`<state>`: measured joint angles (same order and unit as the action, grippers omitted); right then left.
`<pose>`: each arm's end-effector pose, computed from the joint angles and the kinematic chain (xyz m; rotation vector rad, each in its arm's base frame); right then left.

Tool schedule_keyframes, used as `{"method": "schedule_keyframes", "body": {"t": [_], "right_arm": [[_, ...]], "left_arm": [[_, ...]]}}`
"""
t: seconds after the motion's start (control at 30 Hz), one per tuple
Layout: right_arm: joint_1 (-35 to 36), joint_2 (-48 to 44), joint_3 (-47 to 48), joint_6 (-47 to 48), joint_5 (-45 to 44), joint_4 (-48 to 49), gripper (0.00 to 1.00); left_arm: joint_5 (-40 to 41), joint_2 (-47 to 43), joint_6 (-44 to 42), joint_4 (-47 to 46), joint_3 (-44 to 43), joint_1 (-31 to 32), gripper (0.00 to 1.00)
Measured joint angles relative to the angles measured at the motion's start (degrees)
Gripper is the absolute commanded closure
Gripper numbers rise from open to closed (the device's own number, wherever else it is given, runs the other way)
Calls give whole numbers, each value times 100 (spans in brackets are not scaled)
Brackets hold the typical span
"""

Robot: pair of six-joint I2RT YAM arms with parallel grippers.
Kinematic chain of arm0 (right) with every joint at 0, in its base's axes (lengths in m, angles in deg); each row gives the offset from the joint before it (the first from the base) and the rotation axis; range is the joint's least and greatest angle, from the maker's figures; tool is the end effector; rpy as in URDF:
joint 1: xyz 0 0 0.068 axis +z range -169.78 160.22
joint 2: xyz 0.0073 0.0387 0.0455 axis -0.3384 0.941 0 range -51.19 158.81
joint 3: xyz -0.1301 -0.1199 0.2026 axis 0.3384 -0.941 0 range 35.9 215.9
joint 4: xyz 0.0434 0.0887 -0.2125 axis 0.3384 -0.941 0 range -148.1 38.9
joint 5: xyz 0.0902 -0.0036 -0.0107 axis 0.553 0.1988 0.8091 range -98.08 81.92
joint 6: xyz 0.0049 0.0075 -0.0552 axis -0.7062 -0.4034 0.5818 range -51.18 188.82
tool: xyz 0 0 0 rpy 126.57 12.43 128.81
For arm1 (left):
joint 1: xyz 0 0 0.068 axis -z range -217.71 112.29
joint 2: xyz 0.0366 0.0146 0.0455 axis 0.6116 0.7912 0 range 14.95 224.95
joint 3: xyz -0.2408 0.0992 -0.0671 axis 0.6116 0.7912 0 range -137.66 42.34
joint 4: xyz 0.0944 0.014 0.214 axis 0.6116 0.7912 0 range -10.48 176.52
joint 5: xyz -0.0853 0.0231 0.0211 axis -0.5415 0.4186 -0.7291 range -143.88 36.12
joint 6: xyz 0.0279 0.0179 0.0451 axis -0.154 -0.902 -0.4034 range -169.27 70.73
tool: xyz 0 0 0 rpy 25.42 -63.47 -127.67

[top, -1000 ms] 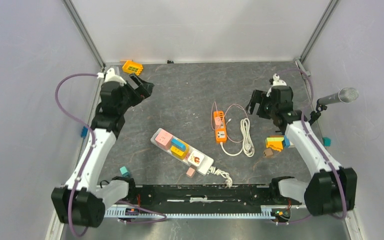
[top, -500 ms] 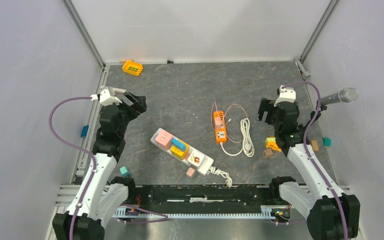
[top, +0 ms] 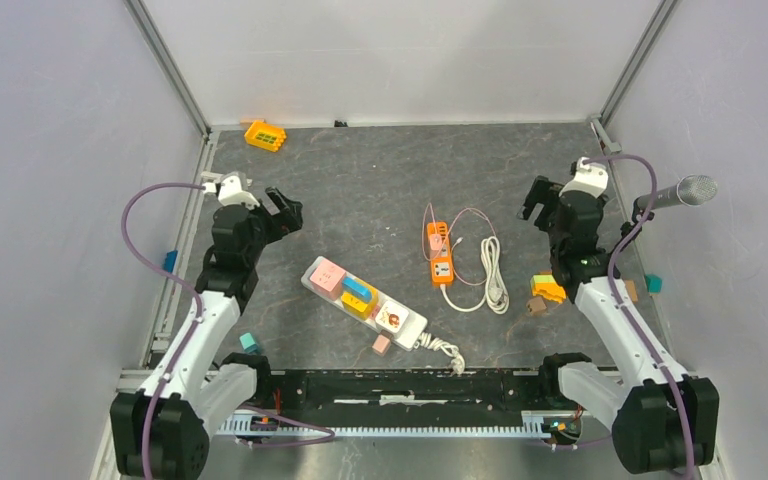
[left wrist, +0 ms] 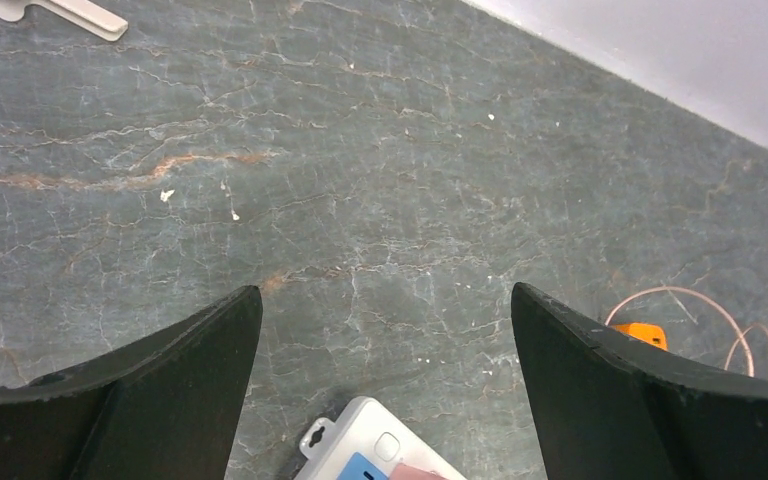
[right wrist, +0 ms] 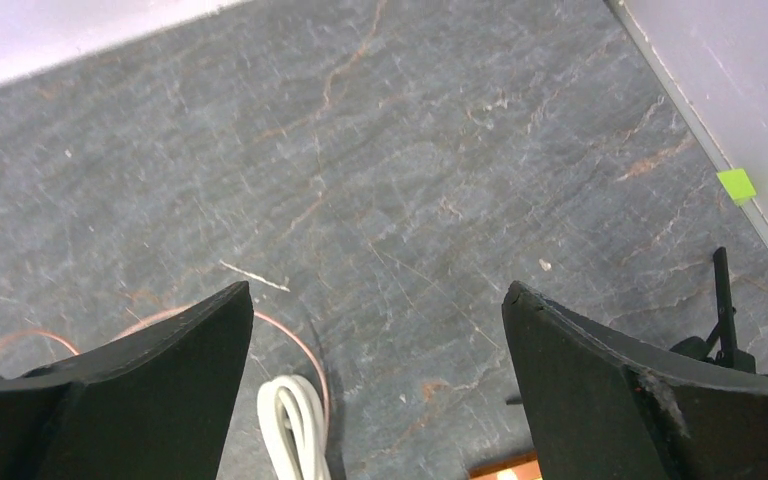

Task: Insert the plug
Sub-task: Move the socket to the center of the board.

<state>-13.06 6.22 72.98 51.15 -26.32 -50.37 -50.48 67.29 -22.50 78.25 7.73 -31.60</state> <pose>0.2073 0.0122 0.2768 0.3919 1.8542 -0.0148 0.1920 -0.0181 0.2788 -0.3765 1.8333 -0.3423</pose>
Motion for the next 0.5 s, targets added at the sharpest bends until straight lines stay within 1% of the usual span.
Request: {"method": "schedule_keyframes", "body": {"t": [0.27,0.37,0.5], "right_arm": [[-278,-26,846,-363,81,-424,1],[-315,17,1513,-605,63,-726,1],[-321,317,2761,-992,55,-981,1]], "left_arm": [[-369,413,-245,-389,2,0,0],[-566,522,-315,-540,0,0,0],[-741,614,-326,-601,0,0,0]]}}
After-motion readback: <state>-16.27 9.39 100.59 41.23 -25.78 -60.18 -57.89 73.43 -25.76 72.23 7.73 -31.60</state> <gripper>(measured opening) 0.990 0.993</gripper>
